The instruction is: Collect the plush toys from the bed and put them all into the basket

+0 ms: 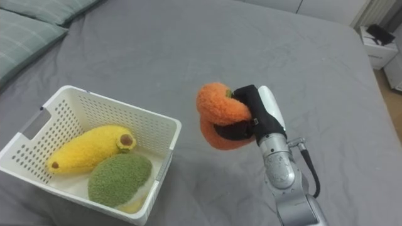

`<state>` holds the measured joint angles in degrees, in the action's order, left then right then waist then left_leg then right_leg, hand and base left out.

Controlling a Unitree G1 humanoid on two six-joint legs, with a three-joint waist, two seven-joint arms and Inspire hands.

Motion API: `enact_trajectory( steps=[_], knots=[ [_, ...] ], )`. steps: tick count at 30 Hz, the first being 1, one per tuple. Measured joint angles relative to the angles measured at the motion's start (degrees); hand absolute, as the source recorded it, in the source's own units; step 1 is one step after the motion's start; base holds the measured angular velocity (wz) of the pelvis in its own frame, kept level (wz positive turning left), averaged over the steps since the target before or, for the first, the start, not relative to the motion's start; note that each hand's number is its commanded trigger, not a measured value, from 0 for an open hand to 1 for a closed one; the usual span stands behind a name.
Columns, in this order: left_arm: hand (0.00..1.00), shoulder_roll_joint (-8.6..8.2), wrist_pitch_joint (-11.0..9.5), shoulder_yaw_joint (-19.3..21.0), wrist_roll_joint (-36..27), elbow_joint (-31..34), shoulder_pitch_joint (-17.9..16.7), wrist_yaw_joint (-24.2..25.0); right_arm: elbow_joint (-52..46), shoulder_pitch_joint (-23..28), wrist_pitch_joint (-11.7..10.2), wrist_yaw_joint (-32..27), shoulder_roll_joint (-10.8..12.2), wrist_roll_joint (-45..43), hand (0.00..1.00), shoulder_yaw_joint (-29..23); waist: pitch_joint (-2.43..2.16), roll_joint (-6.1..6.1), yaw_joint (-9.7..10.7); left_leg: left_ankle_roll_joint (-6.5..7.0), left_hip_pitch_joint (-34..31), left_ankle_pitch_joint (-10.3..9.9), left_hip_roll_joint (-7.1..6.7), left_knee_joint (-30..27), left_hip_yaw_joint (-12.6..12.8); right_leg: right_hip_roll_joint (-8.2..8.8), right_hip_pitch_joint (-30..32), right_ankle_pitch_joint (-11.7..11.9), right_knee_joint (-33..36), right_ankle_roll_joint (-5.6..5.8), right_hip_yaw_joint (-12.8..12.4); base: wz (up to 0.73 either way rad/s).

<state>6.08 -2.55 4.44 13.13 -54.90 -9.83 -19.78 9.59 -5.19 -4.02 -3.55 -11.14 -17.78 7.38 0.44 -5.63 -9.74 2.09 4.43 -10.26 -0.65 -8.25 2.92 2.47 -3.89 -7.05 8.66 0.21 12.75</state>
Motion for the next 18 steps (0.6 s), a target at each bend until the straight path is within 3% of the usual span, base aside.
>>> enact_trajectory(
  steps=[7,11,16,18],
  knots=[
    [0.00,-0.38,0.01,-0.29,0.20,-0.15,0.22,-0.02,-4.25,-2.86,0.47,1.12,0.10,-0.04,1.00,0.34,0.16,0.29,-1.10,0.01,0.03,-0.01,-0.05,0.11,0.05,-0.01,0.01,0.00,0.00,0.00,0.06,0.00],
    [0.00,-0.60,0.04,-0.52,0.14,-0.21,0.88,0.07,-7.91,-5.19,1.08,1.67,1.44,-1.46,1.00,0.74,0.28,0.53,-1.93,0.01,-0.28,-0.01,0.00,0.15,0.18,-0.10,0.49,0.00,0.00,0.00,0.00,0.00],
    [0.00,-0.63,0.11,-1.18,0.16,-0.25,1.33,0.30,-11.90,-6.61,1.62,3.16,1.66,-1.22,1.00,4.88,0.28,0.78,-2.83,0.01,-0.87,0.00,0.00,0.17,0.14,-0.09,1.07,0.01,-0.03,-0.01,0.06,0.00],
    [0.00,-0.63,0.15,-1.37,0.33,-0.23,1.78,0.54,-12.66,-8.17,1.71,4.38,1.65,-1.22,0.93,6.66,0.26,0.74,-3.35,0.01,-1.02,0.00,0.01,0.42,-0.06,-0.13,1.22,0.01,-0.04,0.00,0.17,0.03]
  ],
)
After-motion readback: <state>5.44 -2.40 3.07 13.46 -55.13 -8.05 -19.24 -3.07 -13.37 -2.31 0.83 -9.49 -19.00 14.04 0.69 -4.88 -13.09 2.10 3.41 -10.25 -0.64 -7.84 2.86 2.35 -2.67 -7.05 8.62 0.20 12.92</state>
